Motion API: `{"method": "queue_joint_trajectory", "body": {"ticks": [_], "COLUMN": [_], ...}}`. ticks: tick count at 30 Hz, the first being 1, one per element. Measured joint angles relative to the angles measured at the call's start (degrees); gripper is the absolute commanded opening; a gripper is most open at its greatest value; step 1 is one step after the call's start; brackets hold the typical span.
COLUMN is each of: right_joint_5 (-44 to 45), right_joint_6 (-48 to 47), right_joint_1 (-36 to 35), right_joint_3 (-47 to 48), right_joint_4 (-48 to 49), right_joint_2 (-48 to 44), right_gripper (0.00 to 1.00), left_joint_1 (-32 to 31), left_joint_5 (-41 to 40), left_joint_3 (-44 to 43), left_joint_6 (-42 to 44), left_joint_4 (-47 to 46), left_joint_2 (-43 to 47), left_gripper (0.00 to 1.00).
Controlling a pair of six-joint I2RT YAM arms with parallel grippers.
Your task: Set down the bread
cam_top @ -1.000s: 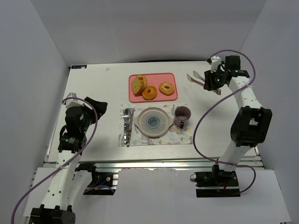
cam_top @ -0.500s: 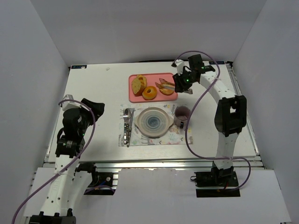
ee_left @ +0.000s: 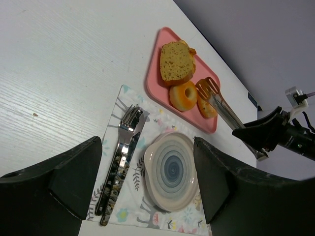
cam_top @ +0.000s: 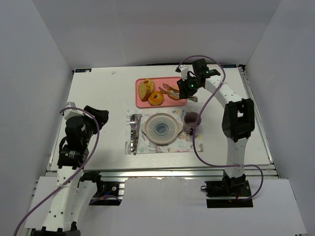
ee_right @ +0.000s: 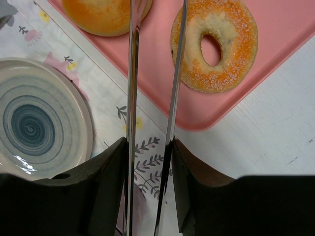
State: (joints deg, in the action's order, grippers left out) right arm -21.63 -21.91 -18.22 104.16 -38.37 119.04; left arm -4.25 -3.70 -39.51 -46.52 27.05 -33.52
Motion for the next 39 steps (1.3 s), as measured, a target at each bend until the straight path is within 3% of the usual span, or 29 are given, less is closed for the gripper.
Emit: {"method": "queue_joint_trajectory", "body": {"ticks": [17,39], "right_joint_5": [-1.5,-0.7], "right_joint_6": [3.7,8.5], "right_joint_1": [-1.0,-2.8], "right_joint_3": [0.0,-4.7], "right_joint_4": [0.8,1.2], "right_joint_2": [-6.0,-5.7], "right_gripper": [0.45,0.51], "left_joint_1": [0.0,0.0], "left_joint_5": [0.0,-0.1], "left_joint_3": [0.0,0.0], "left_joint_6": [0.0,-0.1], "left_joint_4": [-0.1,-0.1], "left_joint_2": [-0.5,-0.5], "left_gripper": [0.84,0.84]}}
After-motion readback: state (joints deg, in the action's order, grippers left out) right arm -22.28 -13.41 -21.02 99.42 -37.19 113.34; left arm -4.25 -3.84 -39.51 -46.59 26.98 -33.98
